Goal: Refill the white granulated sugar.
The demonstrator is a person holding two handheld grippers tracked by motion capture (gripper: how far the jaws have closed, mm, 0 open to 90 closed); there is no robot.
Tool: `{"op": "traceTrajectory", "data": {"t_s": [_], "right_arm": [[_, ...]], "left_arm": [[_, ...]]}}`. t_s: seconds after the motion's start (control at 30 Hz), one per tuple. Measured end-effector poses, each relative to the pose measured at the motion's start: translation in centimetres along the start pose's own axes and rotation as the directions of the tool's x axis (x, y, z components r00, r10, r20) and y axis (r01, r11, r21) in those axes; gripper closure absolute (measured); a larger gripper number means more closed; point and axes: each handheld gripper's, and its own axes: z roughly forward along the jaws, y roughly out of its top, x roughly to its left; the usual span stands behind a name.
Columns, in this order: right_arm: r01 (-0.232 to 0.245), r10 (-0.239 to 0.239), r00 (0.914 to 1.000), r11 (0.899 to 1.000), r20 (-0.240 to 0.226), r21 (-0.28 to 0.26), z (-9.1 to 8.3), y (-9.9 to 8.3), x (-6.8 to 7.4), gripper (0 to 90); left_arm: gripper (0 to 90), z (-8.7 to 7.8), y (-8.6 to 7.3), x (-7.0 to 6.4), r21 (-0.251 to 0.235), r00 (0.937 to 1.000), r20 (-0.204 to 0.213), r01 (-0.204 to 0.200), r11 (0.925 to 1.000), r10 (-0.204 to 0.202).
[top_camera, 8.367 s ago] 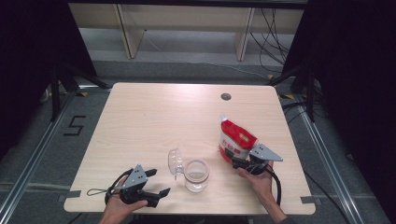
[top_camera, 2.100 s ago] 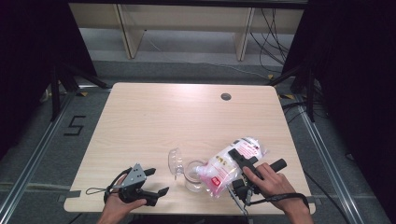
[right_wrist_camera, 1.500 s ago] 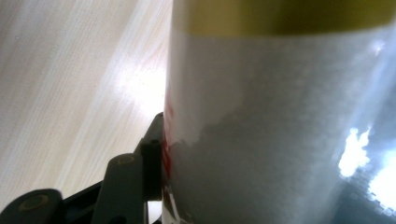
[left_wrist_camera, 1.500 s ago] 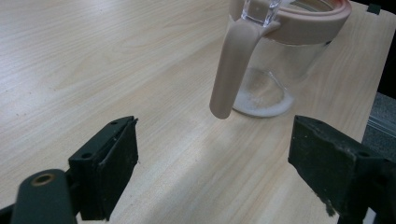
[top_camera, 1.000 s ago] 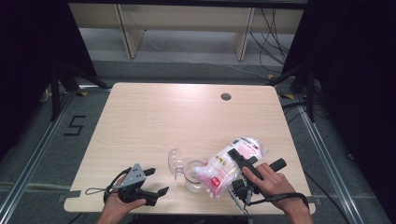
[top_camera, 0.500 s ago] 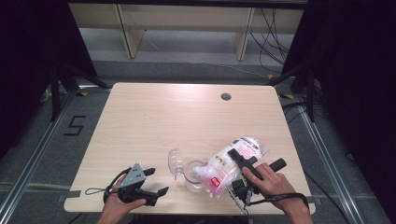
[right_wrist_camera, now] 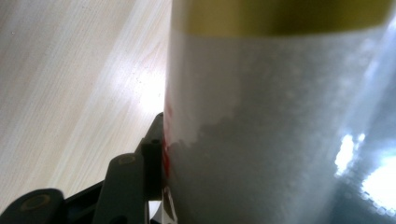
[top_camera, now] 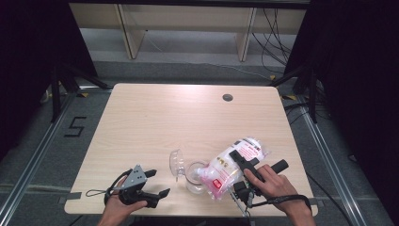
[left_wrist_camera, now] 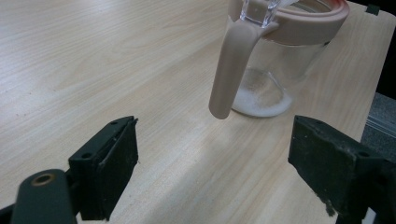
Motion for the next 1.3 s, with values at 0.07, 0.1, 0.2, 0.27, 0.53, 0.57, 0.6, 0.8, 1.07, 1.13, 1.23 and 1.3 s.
{"op": "traceTrajectory", "data": {"t_s": [0.07, 0.1, 0.2, 0.27, 0.53, 0.57, 0.6, 0.8, 1.07, 1.13, 1.23, 1.3], "right_arm": [[0.007, -0.007, 1.0, 1.0, 0.002, -0.002, 0.02, 0.03, -0.04, 51.2], [0.005, -0.005, 1.0, 1.0, 0.005, -0.005, 0.03, 0.02, -0.02, 51.2], [0.014, -0.014, 0.9999, 1.0, 0.004, -0.001, -0.02, 0.01, -0.01, 51.3], [0.011, -0.011, 0.9999, 1.0, 0.008, -0.001, -0.01, 0.02, 0.0, 51.3], [0.017, -0.017, 0.9998, 1.0, 0.015, 0.005, -0.03, 0.02, -0.01, 51.4], [0.019, -0.019, 0.9997, 1.0, 0.016, 0.007, -0.04, 0.01, -0.02, 51.4], [0.023, -0.024, 0.9996, 1.0, 0.016, 0.009, -0.06, 0.0, -0.05, 51.4], [0.023, -0.023, 0.9997, 1.0, 0.01, 0.006, -0.01, -0.04, -0.09, 51.5], [0.035, -0.035, 0.9991, 0.999, 0.023, -0.012, 0.11, -0.09, -0.13, 51.7], [0.04, -0.039, 0.9989, 0.999, 0.024, -0.014, 0.12, -0.08, -0.17, 51.8], [0.013, -0.013, 0.9998, 1.0, 0.015, -0.003, 0.03, -0.11, 0.05, 51.9], [0.039, -0.039, 0.9991, 0.999, 0.018, -0.015, 0.12, -0.1, -0.19, 51.8]], "left_arm": [[15.4, 0.03, 0.0, 0.01, -0.001, 1.0, 0.002, 0.001, 1.0, -0.001], [15.4, 0.04, -0.01, 0.0, -0.001, 1.0, 0.002, 0.002, 1.0, -0.002], [15.4, 0.09, -0.01, -0.08, -0.006, 1.0, 0.002, 0.009, 0.9999, -0.009], [15.4, 0.05, -0.01, -0.01, -0.002, 1.0, 0.003, 0.002, 1.0, -0.002], [15.4, 0.05, -0.01, -0.01, 0.001, 1.0, 0.002, 0.002, 1.0, -0.002], [15.4, 0.08, -0.02, 0.02, -0.001, 1.0, 0.006, 0.0, 1.0, 0.0], [15.4, 0.1, -0.03, 0.02, -0.001, 1.0, 0.008, 0.002, 1.0, -0.002], [15.4, 0.16, -0.05, -0.07, -0.008, 0.9998, 0.007, 0.016, 0.9998, -0.016], [15.4, 0.09, -0.04, 0.0, -0.002, 0.9999, 0.007, 0.008, 1.0, -0.008], [15.4, 0.08, -0.04, 0.01, -0.001, 1.0, 0.007, 0.007, 1.0, -0.007], [15.4, 0.04, -0.02, -0.02, 0.001, 1.0, 0.002, 0.006, 1.0, -0.006], [15.4, 0.09, -0.04, 0.02, -0.001, 0.9999, 0.008, 0.007, 1.0, -0.007]]}}
